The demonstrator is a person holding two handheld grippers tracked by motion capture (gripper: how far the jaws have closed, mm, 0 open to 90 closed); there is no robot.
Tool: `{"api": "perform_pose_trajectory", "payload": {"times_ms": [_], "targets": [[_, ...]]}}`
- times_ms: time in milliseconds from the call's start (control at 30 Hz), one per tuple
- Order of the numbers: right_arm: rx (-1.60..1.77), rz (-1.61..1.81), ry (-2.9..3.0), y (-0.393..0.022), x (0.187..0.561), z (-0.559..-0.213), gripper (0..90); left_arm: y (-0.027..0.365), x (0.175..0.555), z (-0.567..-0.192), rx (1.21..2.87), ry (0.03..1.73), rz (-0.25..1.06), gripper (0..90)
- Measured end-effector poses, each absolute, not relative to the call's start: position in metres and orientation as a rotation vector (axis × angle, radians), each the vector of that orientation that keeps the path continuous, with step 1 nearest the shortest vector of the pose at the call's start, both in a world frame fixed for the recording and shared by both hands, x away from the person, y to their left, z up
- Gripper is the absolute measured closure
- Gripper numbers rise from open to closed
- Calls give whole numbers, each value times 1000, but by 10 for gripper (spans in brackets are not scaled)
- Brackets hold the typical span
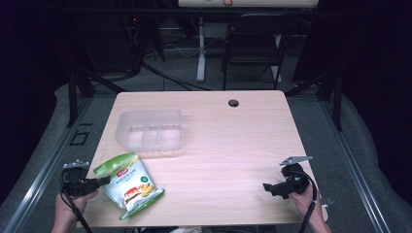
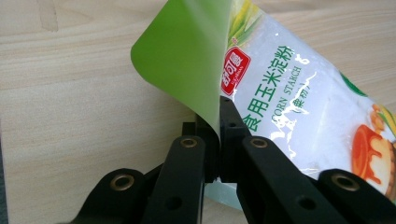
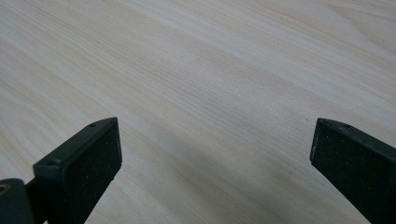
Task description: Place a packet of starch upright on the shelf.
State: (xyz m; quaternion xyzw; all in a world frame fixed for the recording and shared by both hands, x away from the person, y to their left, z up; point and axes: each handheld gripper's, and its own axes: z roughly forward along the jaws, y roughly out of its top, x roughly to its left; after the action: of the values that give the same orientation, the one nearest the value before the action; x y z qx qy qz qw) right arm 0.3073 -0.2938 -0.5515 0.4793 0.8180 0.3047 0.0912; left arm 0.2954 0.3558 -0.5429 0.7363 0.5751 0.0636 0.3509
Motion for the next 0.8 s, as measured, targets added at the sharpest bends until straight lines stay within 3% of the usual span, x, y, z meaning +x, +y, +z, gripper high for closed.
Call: {"api": "perform_pose_trajectory", "payload": {"times_ms": [800], "targets": [[1426,905,2429,-294,307,-552,17,349,281,-511,1861,1411,292,900]]}}
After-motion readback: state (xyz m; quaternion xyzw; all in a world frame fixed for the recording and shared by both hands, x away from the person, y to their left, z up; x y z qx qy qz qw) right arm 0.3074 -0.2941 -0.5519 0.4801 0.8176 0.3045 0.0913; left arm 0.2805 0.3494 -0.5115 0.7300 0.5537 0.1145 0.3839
